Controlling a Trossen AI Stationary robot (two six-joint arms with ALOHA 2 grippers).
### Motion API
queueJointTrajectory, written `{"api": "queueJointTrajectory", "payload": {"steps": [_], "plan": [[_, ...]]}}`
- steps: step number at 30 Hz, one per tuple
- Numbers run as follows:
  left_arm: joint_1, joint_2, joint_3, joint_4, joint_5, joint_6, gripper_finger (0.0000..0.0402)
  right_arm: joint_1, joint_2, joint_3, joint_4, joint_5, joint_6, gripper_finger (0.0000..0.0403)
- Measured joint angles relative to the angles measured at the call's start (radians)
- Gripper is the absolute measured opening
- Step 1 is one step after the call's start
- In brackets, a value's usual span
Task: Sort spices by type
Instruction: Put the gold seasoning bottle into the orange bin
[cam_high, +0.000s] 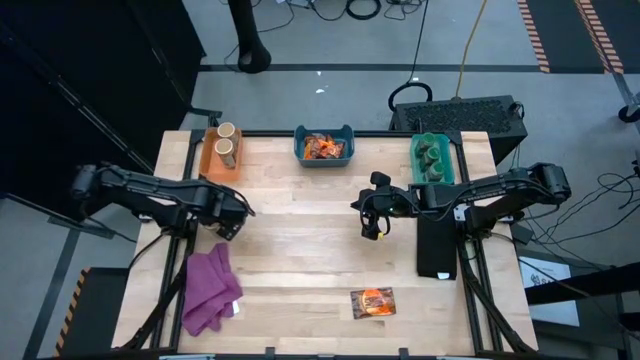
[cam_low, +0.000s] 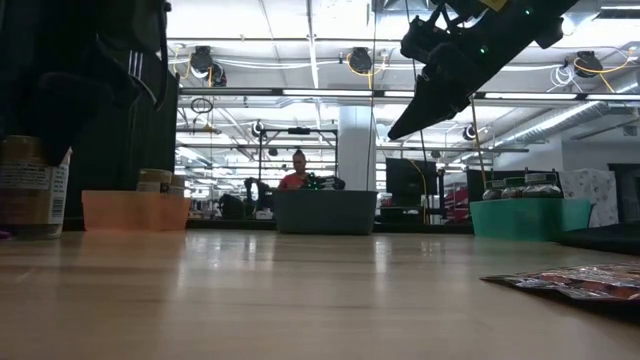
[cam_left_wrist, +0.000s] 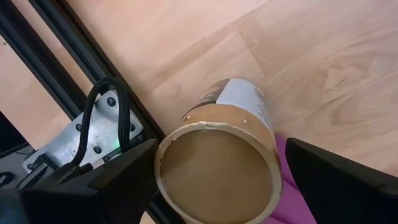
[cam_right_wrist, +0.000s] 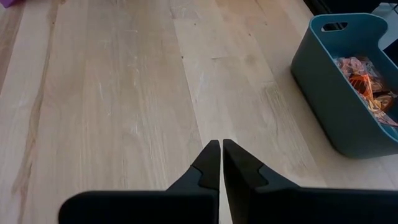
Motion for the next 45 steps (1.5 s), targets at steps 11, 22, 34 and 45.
{"api": "queueJointTrajectory", "payload": {"steps": [11,22,34,45], "plan": [[-0.002,0.045,0.0,0.0,-0.001,-0.001,0.0351,0.0,0.0,0.0,0.0,0.0,0.0,0.0],[-0.003,0.069,0.012,0.192,0.053,0.044,0.0351,0.0,0.0,0.0,0.0,0.0,-0.001,0.0],[-0.038,0.121,0.013,0.182,0.067,0.07,0.0304,0.0,0.0,0.0,-0.003,0.0,-0.001,0.0],[-0.048,0.124,0.056,0.182,0.089,0.082,0.0283,0.0,0.0,0.0,-0.005,0.0,0.004,0.0]]}}
